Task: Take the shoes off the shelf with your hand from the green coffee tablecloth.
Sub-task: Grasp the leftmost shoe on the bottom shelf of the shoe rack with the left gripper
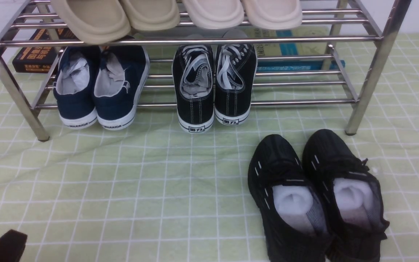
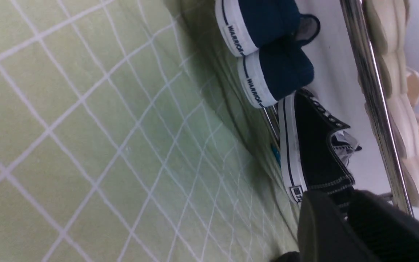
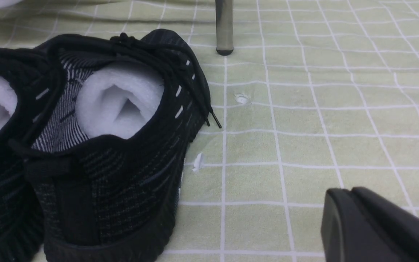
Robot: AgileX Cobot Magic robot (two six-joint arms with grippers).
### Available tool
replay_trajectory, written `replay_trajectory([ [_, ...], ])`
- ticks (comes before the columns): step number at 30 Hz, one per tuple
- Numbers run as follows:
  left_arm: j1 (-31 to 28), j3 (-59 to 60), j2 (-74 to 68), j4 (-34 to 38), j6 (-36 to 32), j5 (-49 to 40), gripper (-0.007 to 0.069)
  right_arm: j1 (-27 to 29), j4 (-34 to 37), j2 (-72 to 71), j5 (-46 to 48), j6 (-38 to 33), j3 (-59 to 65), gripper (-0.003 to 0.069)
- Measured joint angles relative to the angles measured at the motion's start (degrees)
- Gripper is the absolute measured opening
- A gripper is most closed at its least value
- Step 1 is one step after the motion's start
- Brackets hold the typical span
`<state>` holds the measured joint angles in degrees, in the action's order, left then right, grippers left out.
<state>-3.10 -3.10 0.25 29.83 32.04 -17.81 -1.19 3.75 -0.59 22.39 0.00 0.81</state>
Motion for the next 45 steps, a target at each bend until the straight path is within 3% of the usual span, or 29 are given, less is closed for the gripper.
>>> replay_trajectory([
  [5, 0.00, -12.17, -10.59, -8.07, -3.19, -9.21, 0.0001, 0.00, 0.00, 0.00, 0.00, 0.00, 0.00, 0.0037],
  [12, 0.00, -30.86, -35.70, -17.41, -13.64, -29.01, 0.0001, 0.00, 0.00, 0.00, 0.00, 0.00, 0.00, 0.0037],
  [15, 0.00, -36.26, -43.67, -19.39, -17.99, -31.53, 0.0015, 0.00, 0.00, 0.00, 0.00, 0.00, 0.00, 0.0037],
  [21, 0.00, -50.15, -60.32, -18.68, -23.49, -33.11, 0.0144, 0.00, 0.00, 0.00, 0.00, 0.00, 0.00, 0.0037],
  [23, 0.00, -56.29, -66.06, -17.57, -24.53, -34.35, 0.0248, 0.00, 0.00, 0.00, 0.00, 0.00, 0.00, 0.0037],
  [27, 3.03, -63.38, -73.27, -17.61, -26.63, -35.84, 0.0350, 0.00, 0.00, 0.00, 0.00, 0.00, 0.00, 0.0037],
  [30, 6.92, -68.08, -77.37, -20.63, -24.38, -35.43, 0.0374, 0.00, 0.00, 0.00, 0.00, 0.00, 0.00, 0.0037],
  [35, 13.35, -75.67, -85.37, -33.77, -14.67, -32.73, 0.0388, 0.04, 0.00, 0.00, 0.00, 0.00, 0.00, 0.0037],
  [45, 17.97, -80.73, -97.70, -54.72, 4.09, -26.30, 0.0424, 0.04, 0.00, 0.00, 0.00, 0.00, 0.00, 0.0037],
])
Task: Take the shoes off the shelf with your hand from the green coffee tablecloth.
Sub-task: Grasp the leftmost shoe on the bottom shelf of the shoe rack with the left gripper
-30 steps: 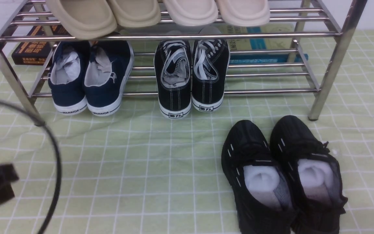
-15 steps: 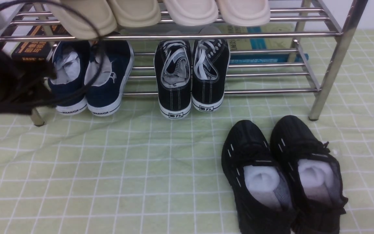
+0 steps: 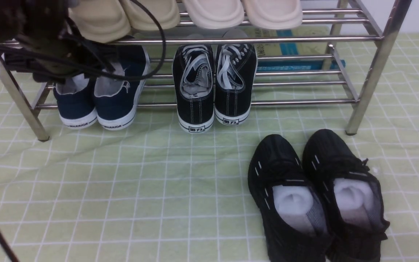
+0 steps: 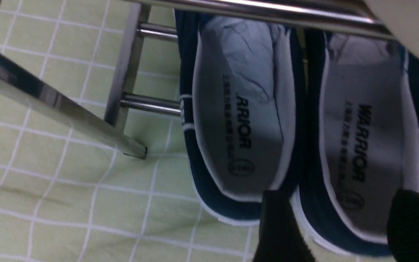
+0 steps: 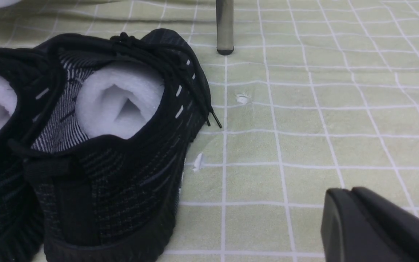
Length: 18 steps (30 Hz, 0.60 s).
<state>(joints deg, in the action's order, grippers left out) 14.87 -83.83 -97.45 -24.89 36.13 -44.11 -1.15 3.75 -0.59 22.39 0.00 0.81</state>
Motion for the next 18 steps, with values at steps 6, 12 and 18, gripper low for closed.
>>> replay_trajectory([
  [6, 0.00, 0.00, -4.74, -9.74, 10.06, 1.97, 0.0425, 0.00, 0.00, 0.00, 0.00, 0.00, 0.00, 0.0037],
  [12, 0.06, -0.13, -7.43, -12.31, 14.36, 3.63, 0.0425, 0.00, 0.00, 0.00, 0.00, 0.00, 0.00, 0.0037],
  [18, 0.06, -0.41, -7.76, -11.49, 14.64, 3.75, 0.0425, 0.00, 0.00, 0.00, 0.00, 0.00, 0.00, 0.0042],
])
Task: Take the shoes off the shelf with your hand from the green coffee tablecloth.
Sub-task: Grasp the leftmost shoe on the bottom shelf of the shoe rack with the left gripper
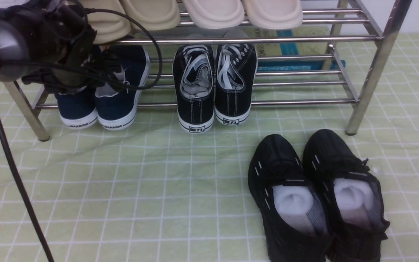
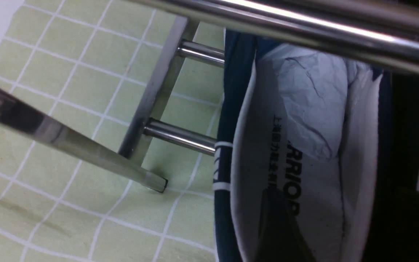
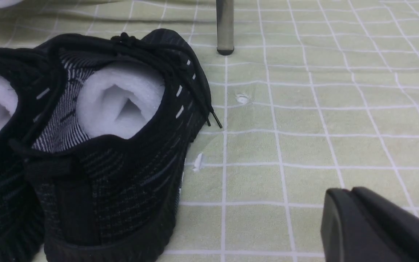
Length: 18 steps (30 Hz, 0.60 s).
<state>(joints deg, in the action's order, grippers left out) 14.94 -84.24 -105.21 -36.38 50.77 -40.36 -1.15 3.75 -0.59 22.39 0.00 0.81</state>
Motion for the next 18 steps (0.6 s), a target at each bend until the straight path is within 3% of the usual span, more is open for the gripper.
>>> replay_trajectory([
  [7, 0.00, -0.07, 0.66, 2.96, 0.00, 0.14, 0.0425, 0.00, 0.00, 0.00, 0.00, 0.00, 0.00, 0.0055],
  [18, 0.05, -0.07, 0.66, 8.06, -5.56, 3.00, 0.0459, 0.00, 0.00, 0.00, 0.00, 0.00, 0.00, 0.0069],
])
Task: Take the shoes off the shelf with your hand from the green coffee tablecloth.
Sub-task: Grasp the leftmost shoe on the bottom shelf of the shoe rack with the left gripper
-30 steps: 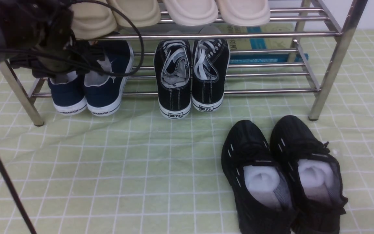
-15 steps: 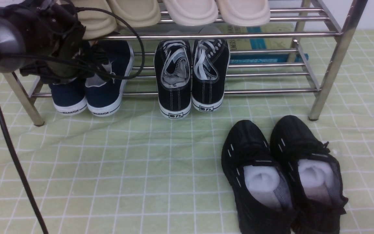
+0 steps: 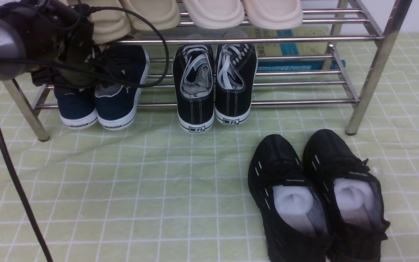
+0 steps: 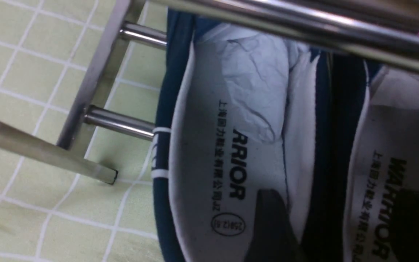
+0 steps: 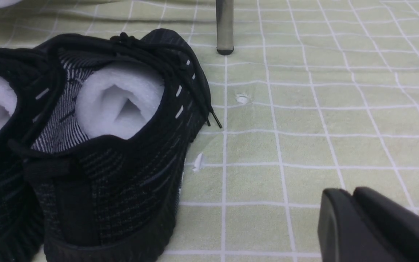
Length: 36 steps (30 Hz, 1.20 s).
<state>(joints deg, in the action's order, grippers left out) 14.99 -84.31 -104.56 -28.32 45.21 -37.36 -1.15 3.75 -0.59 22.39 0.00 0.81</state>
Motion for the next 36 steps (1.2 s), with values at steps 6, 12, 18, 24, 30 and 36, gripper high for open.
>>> replay_trajectory([
  [6, 0.07, 0.00, -0.30, -2.62, 0.00, 1.31, 0.0506, 0.00, 0.00, 0.00, 0.00, 0.00, 0.00, 0.0069],
  [12, 0.12, -0.28, -2.83, -5.17, 0.16, 2.89, 0.0509, 0.00, 0.00, 0.00, 0.00, 0.00, 0.00, 0.0069],
  [18, 0.12, -0.57, -3.61, -6.04, 0.46, 3.93, 0.0461, 0.00, 0.00, 0.00, 0.00, 0.00, 0.00, 0.0071],
  [24, 0.12, -0.63, -3.79, -6.45, 0.51, 3.46, 0.0134, 0.00, 0.00, 0.00, 0.00, 0.00, 0.00, 0.0080],
  [30, 0.12, -0.63, -3.28, -6.00, 0.30, 2.72, 0.0086, 0.00, 0.00, 0.00, 0.00, 0.00, 0.00, 0.0087],
  [36, 0.12, -0.37, -0.81, -0.61, -1.65, -0.17, 0.0085, 0.00, 0.00, 0.00, 0.00, 0.00, 0.00, 0.0097],
])
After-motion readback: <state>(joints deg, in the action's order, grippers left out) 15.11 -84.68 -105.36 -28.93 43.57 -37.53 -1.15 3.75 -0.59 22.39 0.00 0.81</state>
